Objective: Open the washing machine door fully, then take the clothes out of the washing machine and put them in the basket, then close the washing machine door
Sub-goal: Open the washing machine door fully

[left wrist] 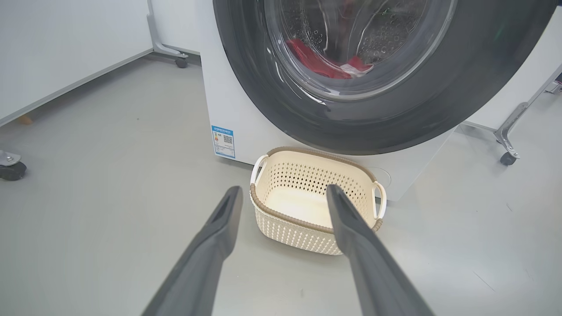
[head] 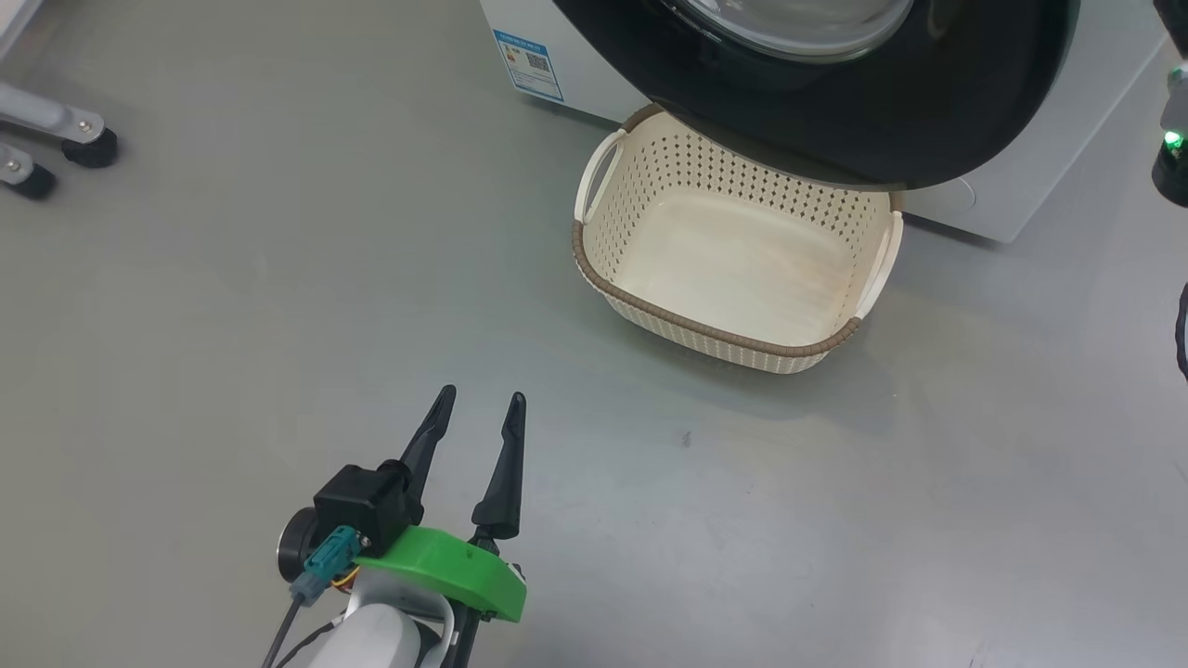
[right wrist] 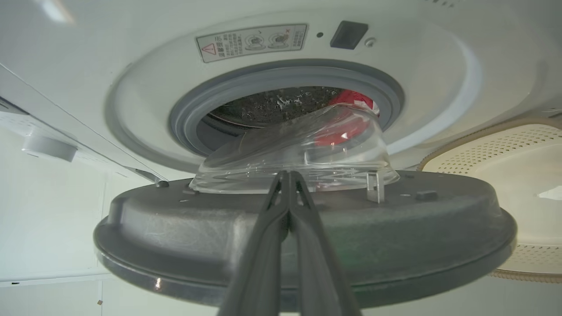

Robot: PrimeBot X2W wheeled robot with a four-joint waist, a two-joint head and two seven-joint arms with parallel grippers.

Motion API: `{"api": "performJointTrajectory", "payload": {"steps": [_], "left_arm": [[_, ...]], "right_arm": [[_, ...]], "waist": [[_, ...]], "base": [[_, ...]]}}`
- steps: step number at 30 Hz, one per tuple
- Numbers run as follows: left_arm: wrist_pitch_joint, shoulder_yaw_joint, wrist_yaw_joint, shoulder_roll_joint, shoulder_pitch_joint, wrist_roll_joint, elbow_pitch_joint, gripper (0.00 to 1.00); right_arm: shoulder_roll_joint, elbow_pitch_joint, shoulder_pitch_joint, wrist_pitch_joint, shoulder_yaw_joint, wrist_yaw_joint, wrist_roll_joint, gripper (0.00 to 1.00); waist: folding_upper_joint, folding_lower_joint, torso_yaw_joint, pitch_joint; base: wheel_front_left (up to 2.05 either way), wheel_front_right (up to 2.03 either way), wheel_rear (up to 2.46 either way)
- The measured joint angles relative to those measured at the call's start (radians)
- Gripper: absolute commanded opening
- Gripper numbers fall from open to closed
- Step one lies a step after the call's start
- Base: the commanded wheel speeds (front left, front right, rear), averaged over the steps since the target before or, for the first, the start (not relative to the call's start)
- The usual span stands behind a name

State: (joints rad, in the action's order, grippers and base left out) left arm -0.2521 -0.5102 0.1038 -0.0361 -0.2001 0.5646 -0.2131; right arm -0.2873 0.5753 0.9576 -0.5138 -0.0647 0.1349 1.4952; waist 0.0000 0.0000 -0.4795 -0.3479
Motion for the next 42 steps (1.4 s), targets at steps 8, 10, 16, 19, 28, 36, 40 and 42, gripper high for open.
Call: {"api": "performJointTrajectory", "payload": {"steps": [8, 10, 16, 19, 28, 36, 40, 42], "left_arm": [[0.000, -0.002, 0.003, 0.000, 0.000, 0.007, 0.004, 1.00], [0.000, -0.001, 0.005, 0.000, 0.000, 0.007, 0.005, 1.00], [0.000, -0.001, 0.005, 0.000, 0.000, 0.007, 0.005, 1.00], [0.000, -0.001, 0.005, 0.000, 0.000, 0.007, 0.005, 1.00], [0.000, -0.003, 0.006, 0.000, -0.004, 0.007, 0.002, 1.00], [0.000, -0.006, 0.007, 0.000, -0.004, 0.007, -0.010, 1.00], [0.000, -0.006, 0.007, 0.000, -0.004, 0.007, -0.014, 1.00], [0.000, -0.006, 0.007, 0.000, -0.004, 0.007, -0.015, 1.00]], "right_arm": [[-0.001, 0.080, 0.026, -0.050, 0.028, 0.000, -0.003, 0.00], [0.000, 0.087, 0.038, -0.069, 0.038, 0.000, -0.003, 0.00], [-0.004, 0.122, 0.061, -0.093, 0.046, 0.000, -0.008, 0.00], [-0.006, 0.138, 0.066, -0.104, 0.047, 0.000, -0.011, 0.00], [-0.002, 0.166, 0.065, -0.147, 0.063, 0.000, -0.010, 0.00], [0.023, 0.164, 0.018, -0.197, 0.098, 0.000, -0.010, 0.00], [0.037, 0.163, -0.010, -0.207, 0.103, 0.000, -0.009, 0.00], [0.043, 0.158, -0.024, -0.217, 0.108, 0.000, -0.009, 0.00]], "waist": [[0.0000, 0.0000, -0.009, -0.009], [0.0000, 0.0000, -0.011, -0.012], [0.0000, 0.0000, -0.014, -0.018], [0.0000, 0.0000, -0.014, -0.020], [0.0000, 0.0000, -0.016, -0.008], [0.0000, 0.0000, -0.022, 0.024], [0.0000, 0.0000, -0.025, 0.038], [0.0000, 0.0000, -0.028, 0.045]], "base": [[0.00, 0.00, 0.00], [0.00, 0.00, 0.00], [0.00, 0.00, 0.00], [0.00, 0.00, 0.00], [0.00, 0.00, 0.00], [0.00, 0.00, 0.00], [0.00, 0.00, 0.00], [0.00, 0.00, 0.00]]}}
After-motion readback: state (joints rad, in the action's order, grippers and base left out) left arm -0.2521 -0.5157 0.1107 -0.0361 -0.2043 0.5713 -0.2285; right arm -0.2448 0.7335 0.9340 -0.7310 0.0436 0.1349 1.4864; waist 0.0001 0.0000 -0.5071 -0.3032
